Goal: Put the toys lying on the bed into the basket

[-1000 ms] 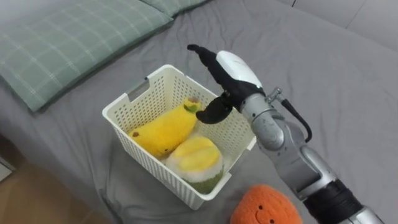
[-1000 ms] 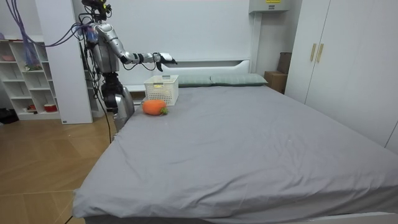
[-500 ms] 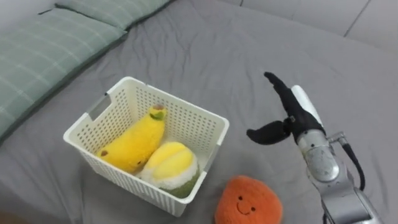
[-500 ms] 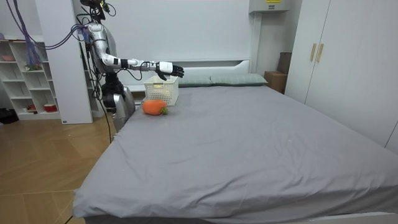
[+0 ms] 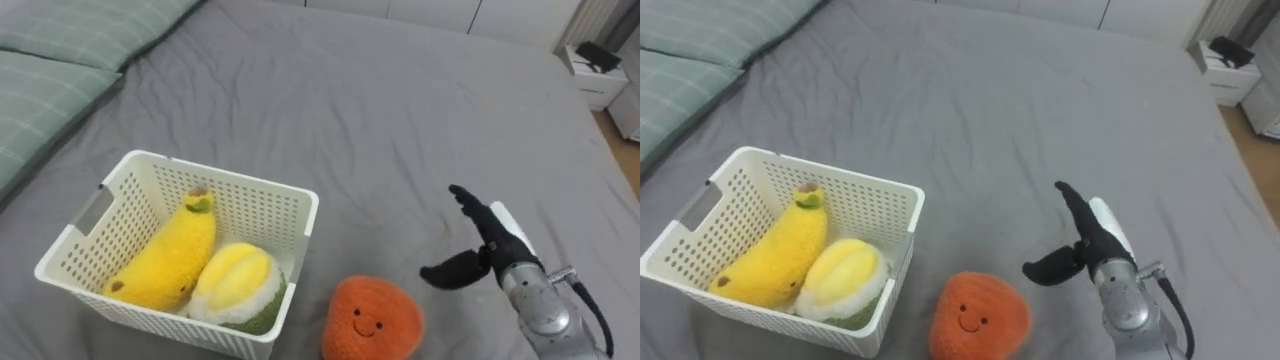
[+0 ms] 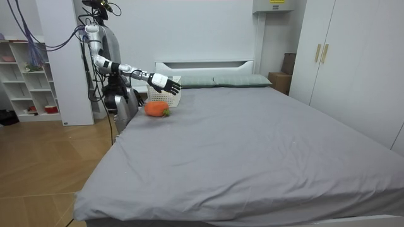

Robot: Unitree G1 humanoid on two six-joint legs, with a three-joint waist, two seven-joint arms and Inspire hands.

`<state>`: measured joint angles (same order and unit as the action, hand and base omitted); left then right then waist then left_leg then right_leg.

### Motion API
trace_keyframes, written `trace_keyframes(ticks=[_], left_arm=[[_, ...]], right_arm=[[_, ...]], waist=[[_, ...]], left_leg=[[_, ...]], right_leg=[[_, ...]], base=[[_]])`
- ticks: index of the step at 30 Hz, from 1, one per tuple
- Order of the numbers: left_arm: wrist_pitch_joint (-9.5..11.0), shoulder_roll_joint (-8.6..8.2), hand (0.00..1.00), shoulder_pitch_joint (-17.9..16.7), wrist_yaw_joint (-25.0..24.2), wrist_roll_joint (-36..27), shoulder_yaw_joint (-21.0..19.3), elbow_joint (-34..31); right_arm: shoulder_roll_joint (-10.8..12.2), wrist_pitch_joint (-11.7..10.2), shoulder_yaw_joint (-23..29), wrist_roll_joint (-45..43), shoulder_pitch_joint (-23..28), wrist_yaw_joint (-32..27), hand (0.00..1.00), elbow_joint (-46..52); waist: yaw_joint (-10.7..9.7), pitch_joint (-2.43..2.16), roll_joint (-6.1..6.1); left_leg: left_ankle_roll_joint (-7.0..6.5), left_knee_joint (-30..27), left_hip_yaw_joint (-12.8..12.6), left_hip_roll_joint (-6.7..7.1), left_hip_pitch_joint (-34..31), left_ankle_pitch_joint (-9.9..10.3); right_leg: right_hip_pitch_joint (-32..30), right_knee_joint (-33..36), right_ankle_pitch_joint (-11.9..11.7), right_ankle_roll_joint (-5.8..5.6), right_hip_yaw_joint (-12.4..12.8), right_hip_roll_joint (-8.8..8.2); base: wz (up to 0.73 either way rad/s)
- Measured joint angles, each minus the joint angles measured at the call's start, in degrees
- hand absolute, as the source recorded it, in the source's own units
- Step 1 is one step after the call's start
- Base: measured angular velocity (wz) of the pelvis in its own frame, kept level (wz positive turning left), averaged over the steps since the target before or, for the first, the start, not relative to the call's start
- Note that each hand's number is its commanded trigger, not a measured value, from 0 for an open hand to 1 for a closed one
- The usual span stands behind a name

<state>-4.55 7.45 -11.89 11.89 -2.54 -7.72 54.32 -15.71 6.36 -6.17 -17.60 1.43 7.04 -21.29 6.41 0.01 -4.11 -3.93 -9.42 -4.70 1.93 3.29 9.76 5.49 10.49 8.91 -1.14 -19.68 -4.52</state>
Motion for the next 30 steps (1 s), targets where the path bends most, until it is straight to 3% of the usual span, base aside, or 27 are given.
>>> trace_keyframes(ticks=[6, 10, 19, 20, 22, 24, 30], left_arm=[[0.1, 0.04, 0.00, 0.2, 0.1, -0.3, 2.4, 0.1], [0.2, 0.00, 0.00, 0.2, 0.1, -1.0, 2.5, 0.2], [0.3, -0.02, 0.00, -0.7, -0.4, -1.8, 2.4, 0.9], [0.3, -0.01, 0.00, -0.8, -0.4, -1.8, 2.4, 0.8], [0.2, 0.02, 0.00, -1.2, -0.7, -1.9, 2.4, 0.8], [0.1, 0.08, 0.00, -1.2, -1.0, -1.9, 2.5, 0.8], [0.1, 0.28, 0.00, -1.1, -1.0, -2.4, 3.8, 0.8]], right_arm=[[0.1, 1.2, -6.3, -3.9, 0.8, 5.4, 0.00, -3.0], [1.0, 1.3, -8.5, -5.8, 0.8, 7.8, 0.00, -7.4], [2.6, 2.1, -8.9, -10.7, 0.7, 11.3, 0.02, -6.8], [2.6, 2.3, -9.0, -11.3, 0.7, 11.6, 0.09, -6.6], [2.7, 2.7, -9.1, -12.6, 0.7, 12.6, 0.69, -5.8], [2.8, 3.3, -9.7, -13.4, 0.7, 12.6, 1.00, -5.2], [4.0, 3.9, -12.6, -13.7, -0.1, 12.5, 1.00, -5.4]], waist=[[0.4, 0.10, -0.01], [2.1, 0.13, -0.09], [3.8, 0.24, 0.03], [3.9, 0.25, 0.04], [4.3, 0.25, 0.03], [4.7, 0.23, -0.03], [5.0, 0.30, -0.51]], left_leg=[[0.01, -0.1, 0.2, 0.01, -0.9, 0.0], [0.06, -0.1, 0.3, 0.00, -1.1, 0.2], [0.30, 0.0, 1.8, 0.02, -1.8, 0.3], [0.30, 0.1, 1.8, 0.02, -1.8, 0.3], [0.30, 0.0, 1.8, 0.03, -1.9, 0.3], [0.30, -0.1, 1.8, 0.02, -2.0, 0.3], [0.30, -0.2, 1.8, 0.03, -1.9, 0.3]], right_leg=[[-0.4, -0.5, 0.0, 0.02, -0.3, 0.25], [-0.4, -1.0, 0.0, 0.00, -0.4, 0.39], [-0.4, -1.9, -0.1, -0.03, -1.1, 0.76], [-0.4, -1.9, -0.1, -0.03, -1.1, 0.75], [-0.4, -1.8, -0.1, -0.03, -1.0, 0.74], [-0.4, -1.8, -0.1, -0.03, -1.0, 0.74], [-0.4, -1.7, -0.1, -0.02, -1.0, 0.70]], base=[[0.01], [0.01], [0.06], [0.00], [0.00], [0.00], [0.00]])
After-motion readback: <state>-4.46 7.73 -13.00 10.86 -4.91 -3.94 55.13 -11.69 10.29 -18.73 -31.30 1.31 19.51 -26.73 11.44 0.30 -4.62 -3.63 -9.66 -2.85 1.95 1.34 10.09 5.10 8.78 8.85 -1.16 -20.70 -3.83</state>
